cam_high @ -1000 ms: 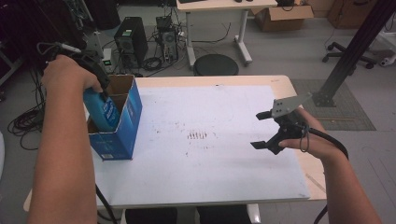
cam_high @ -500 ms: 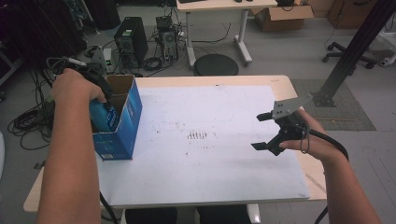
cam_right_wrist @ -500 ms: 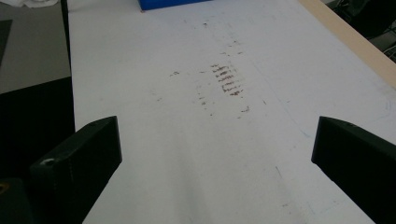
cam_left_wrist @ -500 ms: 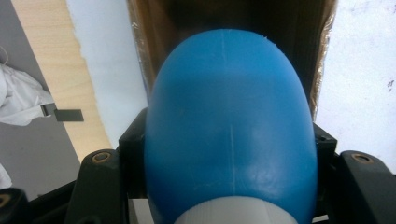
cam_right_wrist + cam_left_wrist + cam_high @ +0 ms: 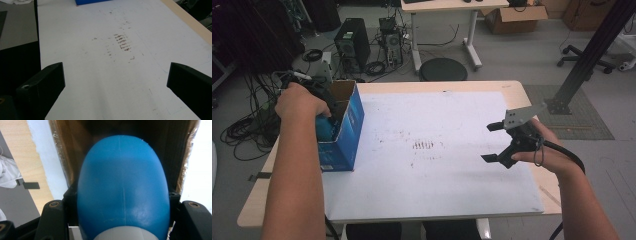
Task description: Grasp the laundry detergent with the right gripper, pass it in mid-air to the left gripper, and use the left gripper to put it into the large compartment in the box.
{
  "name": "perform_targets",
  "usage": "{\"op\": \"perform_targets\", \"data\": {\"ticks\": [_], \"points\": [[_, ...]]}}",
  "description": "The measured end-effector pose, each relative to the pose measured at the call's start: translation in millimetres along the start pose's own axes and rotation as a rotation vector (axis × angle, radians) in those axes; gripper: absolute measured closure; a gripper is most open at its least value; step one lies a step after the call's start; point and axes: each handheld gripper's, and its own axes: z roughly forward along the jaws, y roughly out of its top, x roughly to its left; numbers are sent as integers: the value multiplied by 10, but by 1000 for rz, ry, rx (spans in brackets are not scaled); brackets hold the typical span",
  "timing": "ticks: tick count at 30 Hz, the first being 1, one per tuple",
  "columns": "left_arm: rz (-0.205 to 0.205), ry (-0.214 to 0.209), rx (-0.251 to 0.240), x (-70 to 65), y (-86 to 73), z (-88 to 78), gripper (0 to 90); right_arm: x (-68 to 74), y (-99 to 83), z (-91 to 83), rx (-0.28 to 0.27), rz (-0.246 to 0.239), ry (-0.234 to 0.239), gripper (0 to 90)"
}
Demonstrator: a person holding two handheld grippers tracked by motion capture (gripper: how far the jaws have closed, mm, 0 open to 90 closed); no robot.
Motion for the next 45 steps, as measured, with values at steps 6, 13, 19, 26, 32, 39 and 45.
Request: {"op": "perform_targets", "data": {"ticks": [6,13,19,26,32,39,45], "points": [[4,0,8,-12,5,67,383,4,-3,10,-2,2,2,17],[16,7,26,-46,24,162,383,9,-8,22,-2,-2,3,17],[21,-5,24,-62,40,242,382,8,-20,19,0,4,3,17],[24,0,24,-72,62,323,382,10,-29,8,1,8,-2,17],[24,-6,21,-56,59,329,383,10,-23,25,1,7,1,16],[23,-11,11,-43,46,342,383,24,-2,41,1,4,6,17],[22,-15,-1,-30,33,348,381,30,-1,40,-1,2,5,17]]}}
